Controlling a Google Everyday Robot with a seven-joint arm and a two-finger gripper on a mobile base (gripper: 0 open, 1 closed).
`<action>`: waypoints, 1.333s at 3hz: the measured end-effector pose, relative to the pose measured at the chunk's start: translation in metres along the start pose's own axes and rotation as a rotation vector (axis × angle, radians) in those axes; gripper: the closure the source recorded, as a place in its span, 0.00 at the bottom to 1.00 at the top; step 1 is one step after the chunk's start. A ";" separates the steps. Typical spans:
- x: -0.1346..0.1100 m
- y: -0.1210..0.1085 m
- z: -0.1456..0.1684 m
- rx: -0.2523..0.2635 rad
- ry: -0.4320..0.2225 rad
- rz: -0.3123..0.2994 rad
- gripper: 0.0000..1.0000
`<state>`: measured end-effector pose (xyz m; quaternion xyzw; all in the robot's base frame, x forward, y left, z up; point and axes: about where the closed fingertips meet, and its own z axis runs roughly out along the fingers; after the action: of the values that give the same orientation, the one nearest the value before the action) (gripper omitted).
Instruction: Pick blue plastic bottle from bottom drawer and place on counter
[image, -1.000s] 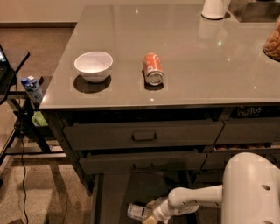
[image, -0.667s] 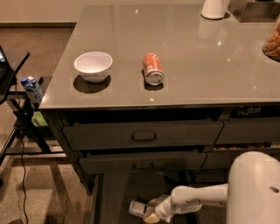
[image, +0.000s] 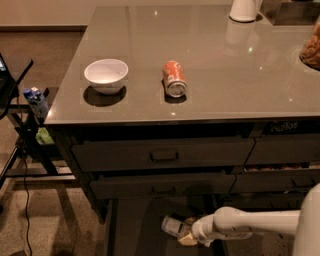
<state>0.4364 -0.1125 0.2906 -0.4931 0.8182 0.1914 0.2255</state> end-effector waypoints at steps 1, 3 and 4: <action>-0.013 -0.019 -0.064 0.118 0.004 -0.012 1.00; -0.021 -0.028 -0.090 0.128 -0.018 0.009 1.00; -0.039 -0.028 -0.130 0.170 -0.054 0.015 1.00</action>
Offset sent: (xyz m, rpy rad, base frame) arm 0.0043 -0.0263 0.0385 -0.0358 -0.0552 -0.0526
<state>0.4543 -0.1664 0.4167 -0.4606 0.8288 0.1360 0.2873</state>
